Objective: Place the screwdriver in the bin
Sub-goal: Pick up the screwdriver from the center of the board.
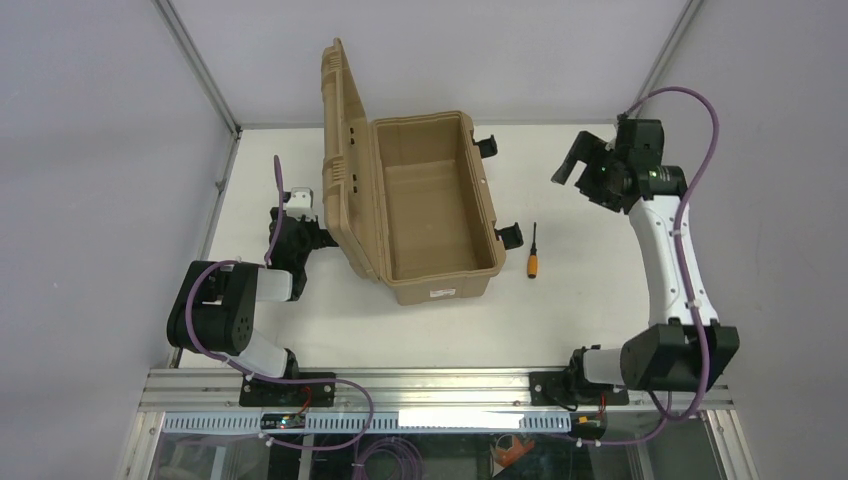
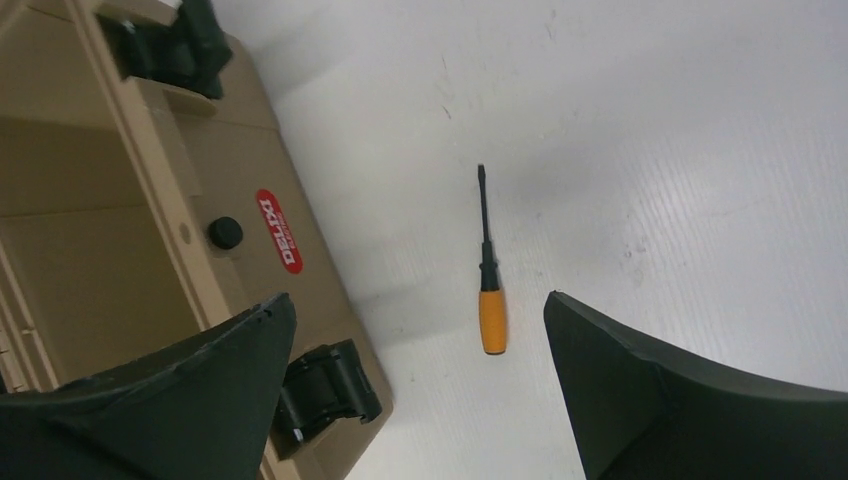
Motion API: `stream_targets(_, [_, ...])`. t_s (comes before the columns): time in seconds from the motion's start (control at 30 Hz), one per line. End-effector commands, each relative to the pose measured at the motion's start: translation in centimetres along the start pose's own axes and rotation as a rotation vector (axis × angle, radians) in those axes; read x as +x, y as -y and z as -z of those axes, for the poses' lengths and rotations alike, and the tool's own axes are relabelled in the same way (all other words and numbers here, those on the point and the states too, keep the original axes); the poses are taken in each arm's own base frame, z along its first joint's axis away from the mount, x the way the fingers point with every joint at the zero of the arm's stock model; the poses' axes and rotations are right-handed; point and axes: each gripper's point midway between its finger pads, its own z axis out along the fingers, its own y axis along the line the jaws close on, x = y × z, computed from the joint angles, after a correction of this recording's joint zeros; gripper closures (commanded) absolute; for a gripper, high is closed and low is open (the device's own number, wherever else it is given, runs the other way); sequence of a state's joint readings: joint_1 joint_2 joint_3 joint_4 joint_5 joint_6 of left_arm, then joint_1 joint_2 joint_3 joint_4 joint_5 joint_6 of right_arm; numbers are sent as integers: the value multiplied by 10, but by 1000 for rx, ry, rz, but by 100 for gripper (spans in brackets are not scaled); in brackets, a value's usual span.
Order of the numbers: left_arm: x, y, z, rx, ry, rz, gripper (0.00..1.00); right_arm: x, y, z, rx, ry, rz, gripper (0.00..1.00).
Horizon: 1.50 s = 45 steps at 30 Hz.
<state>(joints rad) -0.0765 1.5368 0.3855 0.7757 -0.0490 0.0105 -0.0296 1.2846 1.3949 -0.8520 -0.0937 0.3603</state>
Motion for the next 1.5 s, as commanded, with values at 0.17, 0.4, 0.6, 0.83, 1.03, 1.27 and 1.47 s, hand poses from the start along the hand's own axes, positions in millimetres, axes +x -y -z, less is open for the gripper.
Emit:
stream_targets(0.17, [-17,-1,2,8,57,16,1,42,18,-44,80,-264,-20,1])
stream_targets(0.4, [-17,-1,2,8,57,15,1,83,32,-79,160,-399,-11,1])
stream_targets(0.6, [-17,-1,2,8,56,15,1,118,32,-99,190,-469,18,1])
stream_targets(0.83, [-17,0,2,9,57,15,1,157,40,-111,245,-545,46,2])
stream_targets(1.03, [-17,0,2,9,57,16,1,179,47,-117,271,-586,59,9])
stream_targets(1.27, [-17,0,2,9,57,16,1,195,53,-121,287,-612,70,28])
stream_targets(1.47, [-17,0,2,9,56,16,1,199,61,-125,320,-611,83,41])
